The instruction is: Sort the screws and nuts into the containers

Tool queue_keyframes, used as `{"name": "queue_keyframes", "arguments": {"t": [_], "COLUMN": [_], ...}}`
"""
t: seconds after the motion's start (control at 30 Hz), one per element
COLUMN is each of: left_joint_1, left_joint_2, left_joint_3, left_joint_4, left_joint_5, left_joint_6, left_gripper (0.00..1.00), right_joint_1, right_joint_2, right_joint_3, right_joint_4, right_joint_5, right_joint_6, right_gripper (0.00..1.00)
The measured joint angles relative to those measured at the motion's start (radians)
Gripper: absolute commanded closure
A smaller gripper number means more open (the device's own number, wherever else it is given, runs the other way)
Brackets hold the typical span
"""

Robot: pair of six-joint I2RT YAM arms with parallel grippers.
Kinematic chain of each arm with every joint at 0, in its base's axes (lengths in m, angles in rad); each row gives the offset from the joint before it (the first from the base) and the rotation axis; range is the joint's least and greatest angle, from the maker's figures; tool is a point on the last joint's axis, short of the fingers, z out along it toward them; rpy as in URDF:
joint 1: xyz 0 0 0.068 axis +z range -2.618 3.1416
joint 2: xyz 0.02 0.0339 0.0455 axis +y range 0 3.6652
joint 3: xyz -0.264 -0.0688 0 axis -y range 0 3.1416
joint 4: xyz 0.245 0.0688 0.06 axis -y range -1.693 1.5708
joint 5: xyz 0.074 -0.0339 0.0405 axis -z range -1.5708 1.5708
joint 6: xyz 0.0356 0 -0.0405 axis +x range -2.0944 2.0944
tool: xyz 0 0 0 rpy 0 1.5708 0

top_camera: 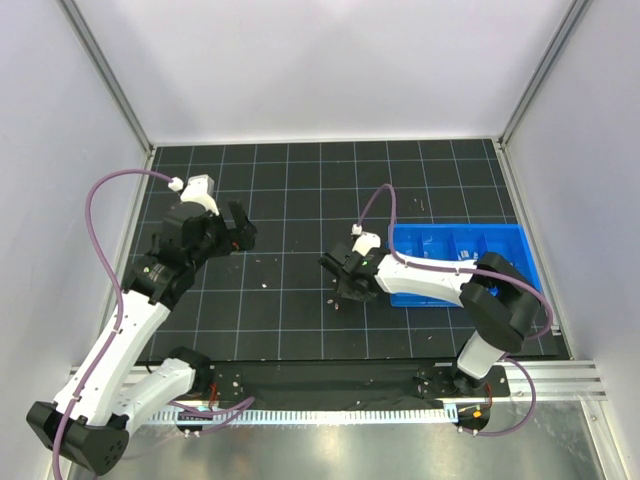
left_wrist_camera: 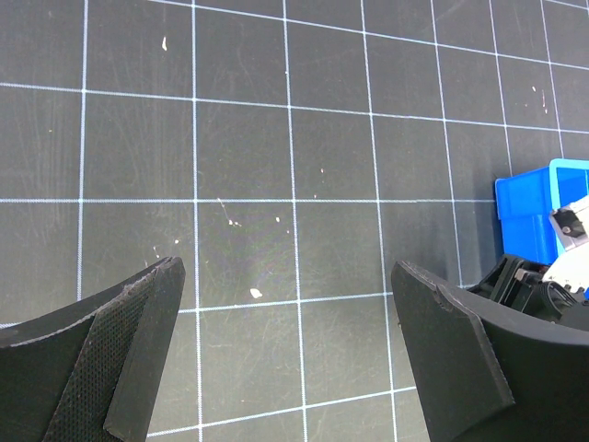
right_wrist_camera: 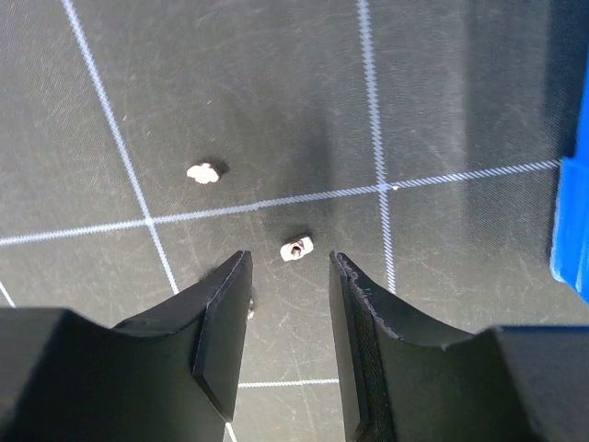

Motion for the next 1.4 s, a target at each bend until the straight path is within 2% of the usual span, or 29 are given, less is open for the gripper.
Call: {"name": "queue_keyframes", "arguments": {"t": [0.6, 1.4], "left_joint_1": [0.0, 0.0], "left_joint_2": [-0.004, -0.015], "left_joint_3": [-0.003, -0.01], "left_joint_4": [0.0, 0.0], "left_joint_5": [0.0, 0.0], "left_joint_6": [0.0, 0.0], "left_gripper": [0.0, 0.0], "right_joint_1": [0.0, -0.002], "right_joint_2": [0.032, 0.066], "right_joint_3": [0.009, 0.023], "right_joint_4": [-0.059, -0.065], "right_joint_5": [0.073, 0.024], "right_joint_6": [0.249, 0.304], "right_gripper": [0.55, 0.64]}}
